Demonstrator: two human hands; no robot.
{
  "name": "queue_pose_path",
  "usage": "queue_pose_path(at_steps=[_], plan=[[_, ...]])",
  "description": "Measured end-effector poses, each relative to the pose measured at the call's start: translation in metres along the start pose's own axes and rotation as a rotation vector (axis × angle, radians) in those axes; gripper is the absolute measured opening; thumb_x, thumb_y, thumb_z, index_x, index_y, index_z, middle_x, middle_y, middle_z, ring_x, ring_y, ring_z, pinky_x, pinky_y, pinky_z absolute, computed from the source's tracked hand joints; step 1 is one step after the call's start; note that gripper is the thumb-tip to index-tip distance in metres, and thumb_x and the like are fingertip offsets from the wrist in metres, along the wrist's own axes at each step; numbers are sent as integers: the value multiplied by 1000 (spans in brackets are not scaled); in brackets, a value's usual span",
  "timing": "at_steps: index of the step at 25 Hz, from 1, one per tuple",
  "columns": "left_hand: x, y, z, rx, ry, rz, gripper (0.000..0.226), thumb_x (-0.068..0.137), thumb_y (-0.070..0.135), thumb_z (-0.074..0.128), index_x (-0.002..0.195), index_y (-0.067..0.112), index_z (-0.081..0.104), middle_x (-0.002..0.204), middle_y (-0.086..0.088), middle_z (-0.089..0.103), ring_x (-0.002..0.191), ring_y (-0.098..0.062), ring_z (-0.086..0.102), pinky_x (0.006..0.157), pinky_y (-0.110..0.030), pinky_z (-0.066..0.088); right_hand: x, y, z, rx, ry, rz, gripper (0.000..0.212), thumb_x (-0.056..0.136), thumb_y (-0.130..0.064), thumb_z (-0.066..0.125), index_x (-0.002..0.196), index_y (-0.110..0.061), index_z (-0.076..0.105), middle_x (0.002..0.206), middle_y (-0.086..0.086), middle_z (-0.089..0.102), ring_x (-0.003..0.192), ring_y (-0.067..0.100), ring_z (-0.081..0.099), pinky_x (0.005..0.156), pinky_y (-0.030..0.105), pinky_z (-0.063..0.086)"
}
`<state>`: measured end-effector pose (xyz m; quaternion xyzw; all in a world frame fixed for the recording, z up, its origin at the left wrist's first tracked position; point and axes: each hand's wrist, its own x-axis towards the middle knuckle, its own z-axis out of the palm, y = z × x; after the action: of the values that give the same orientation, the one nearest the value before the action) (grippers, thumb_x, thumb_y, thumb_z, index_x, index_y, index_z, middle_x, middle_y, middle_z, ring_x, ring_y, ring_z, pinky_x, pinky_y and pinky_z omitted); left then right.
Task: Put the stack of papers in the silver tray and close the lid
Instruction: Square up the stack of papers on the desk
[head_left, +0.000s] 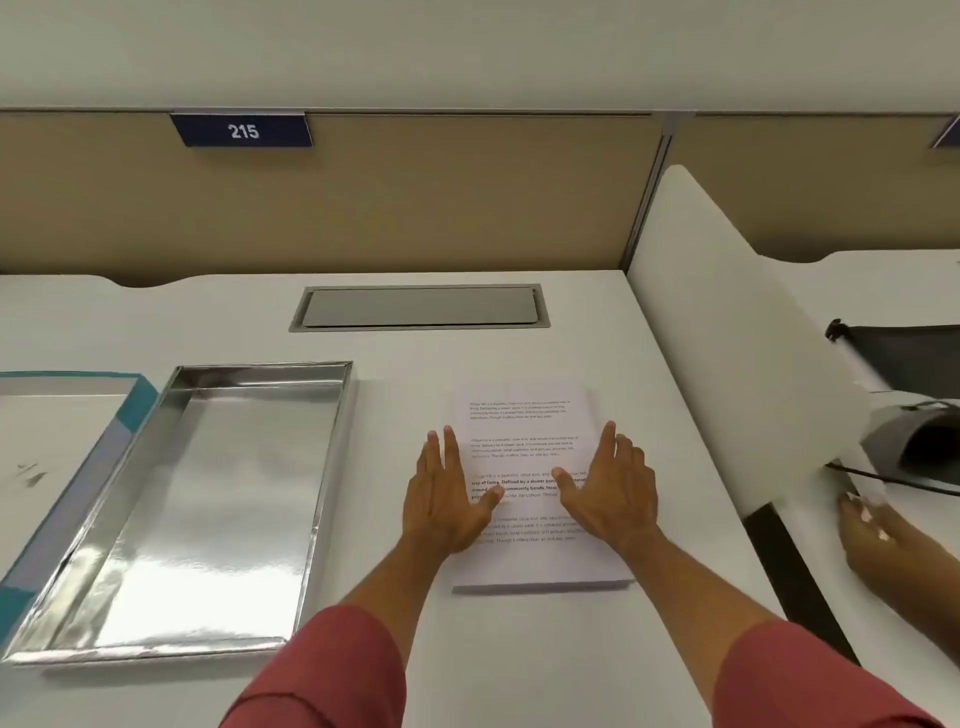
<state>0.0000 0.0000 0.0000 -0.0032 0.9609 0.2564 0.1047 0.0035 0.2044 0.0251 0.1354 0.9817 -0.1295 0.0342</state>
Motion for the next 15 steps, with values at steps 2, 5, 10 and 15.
queue_pose_path(at_steps=[2, 5, 10, 15], plan=[[3, 0, 3, -69, -30, -60, 106, 83, 67, 49, 152, 19, -16, 164, -12, -1, 151, -32, 7, 119, -48, 15, 5, 3, 3, 84, -54, 60, 99, 83, -60, 54, 151, -3, 10, 150, 19, 34, 136, 34, 35, 108, 46, 35], [7, 1, 6, -107, -2, -92, 102, 83, 60, 54, 154, 14, -4, 153, -14, 28, 140, -31, 28, 113, -44, 30, 14, 6, 10, 208, -118, 156, 94, 82, -56, 58, 148, -1, 20, 145, 20, 39, 133, 35, 37, 104, 47, 39], [18, 15, 7, -276, 56, -225, 98, 83, 48, 62, 154, 13, 6, 144, -17, 37, 136, -35, 33, 111, -47, 31, 31, -2, 12, 366, -130, 301, 72, 80, -51, 64, 128, -1, 44, 129, 20, 51, 122, 37, 47, 96, 46, 44], [36, 22, 2, -434, 80, -453, 84, 81, 41, 66, 148, 10, 25, 140, -19, 46, 129, -38, 46, 107, -47, 41, 50, 1, 12, 480, -210, 449, 64, 77, -53, 68, 114, -4, 53, 118, 17, 62, 105, 36, 60, 82, 39, 51]])
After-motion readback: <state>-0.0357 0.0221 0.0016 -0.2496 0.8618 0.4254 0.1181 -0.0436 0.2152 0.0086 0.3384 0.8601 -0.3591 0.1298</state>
